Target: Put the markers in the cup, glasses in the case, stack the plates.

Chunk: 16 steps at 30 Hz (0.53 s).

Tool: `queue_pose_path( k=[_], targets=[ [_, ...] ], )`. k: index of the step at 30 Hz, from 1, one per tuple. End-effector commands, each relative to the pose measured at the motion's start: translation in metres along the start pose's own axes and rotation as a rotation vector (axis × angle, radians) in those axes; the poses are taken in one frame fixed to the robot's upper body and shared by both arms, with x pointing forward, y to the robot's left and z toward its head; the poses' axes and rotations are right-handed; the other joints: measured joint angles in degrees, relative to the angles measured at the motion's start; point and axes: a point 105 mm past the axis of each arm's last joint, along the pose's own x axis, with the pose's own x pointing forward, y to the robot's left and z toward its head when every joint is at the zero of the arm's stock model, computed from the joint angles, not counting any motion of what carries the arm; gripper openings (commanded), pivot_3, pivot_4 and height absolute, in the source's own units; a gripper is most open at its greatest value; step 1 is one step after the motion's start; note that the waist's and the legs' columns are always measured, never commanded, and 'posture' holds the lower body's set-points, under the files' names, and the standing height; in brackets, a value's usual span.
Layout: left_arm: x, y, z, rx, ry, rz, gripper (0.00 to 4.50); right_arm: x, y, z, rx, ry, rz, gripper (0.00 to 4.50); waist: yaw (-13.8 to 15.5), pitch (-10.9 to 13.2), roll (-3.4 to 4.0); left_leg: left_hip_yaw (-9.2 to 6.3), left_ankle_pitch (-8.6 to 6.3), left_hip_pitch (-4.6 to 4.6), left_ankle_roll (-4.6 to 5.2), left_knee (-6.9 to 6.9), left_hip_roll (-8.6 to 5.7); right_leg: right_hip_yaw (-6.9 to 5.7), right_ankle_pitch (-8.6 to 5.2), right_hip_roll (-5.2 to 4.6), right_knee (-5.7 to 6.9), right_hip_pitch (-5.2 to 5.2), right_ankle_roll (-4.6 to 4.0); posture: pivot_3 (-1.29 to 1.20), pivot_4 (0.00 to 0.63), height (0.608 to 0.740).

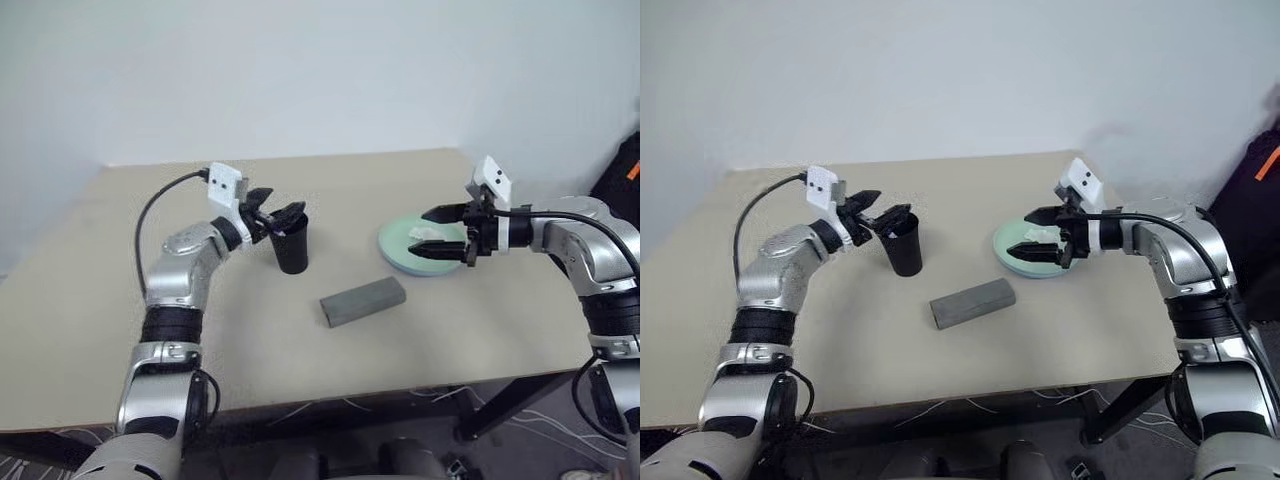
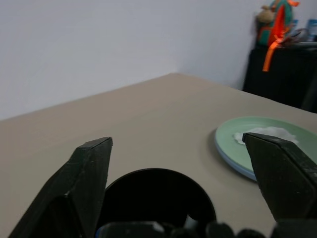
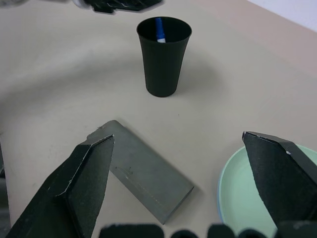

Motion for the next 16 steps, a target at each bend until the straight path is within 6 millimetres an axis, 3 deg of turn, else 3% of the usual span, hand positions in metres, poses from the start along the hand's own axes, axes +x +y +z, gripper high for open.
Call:
queue_pose_path(
  k=[1, 7, 13, 16],
  targets=[
    [-0.035, -0.005, 0.038, 0.092, -0.021, -0.103, 4.46, -0.004, -0.001, 0.020, -0.045, -0.061, -0.011, 4.50, -0.4, 0.0, 0.00, 0.00, 0.00, 0.00, 0.00, -0.05, 0.02, 0.00, 0.00, 0.01, 0.00, -0.01, -0.01, 0.00, 0.000, 0.732],
    [-0.080, -0.003, 0.036, 0.139, 0.088, -0.147, 4.46, 0.008, -0.005, 0.025, -0.035, -0.084, -0.012, 4.50, -1.1, 0.0, 0.04, 0.01, 0.00, 0.14, 0.00, -0.10, 0.08, -0.05, -0.07, 0.01, 0.03, 0.00, -0.10, 0.00, 0.000, 0.732],
    [-0.096, -0.019, 0.014, 0.063, 0.125, -0.141, 4.46, 0.022, -0.002, 0.028, -0.013, -0.113, 0.024, 4.50, -1.0, 0.0, 0.02, 0.04, 0.00, 0.08, -0.01, -0.03, 0.15, -0.12, -0.07, -0.06, 0.05, 0.04, -0.10, 0.00, 0.000, 0.732],
    [-0.106, -0.016, 0.000, 0.019, 0.137, -0.082, 4.46, 0.029, 0.003, 0.030, -0.004, -0.126, 0.041, 4.50, -1.0, 0.0, 0.02, 0.07, 0.00, 0.07, -0.02, -0.07, 0.15, -0.10, -0.07, -0.08, 0.05, 0.00, -0.10, 0.00, 0.000, 0.732]
  ],
)
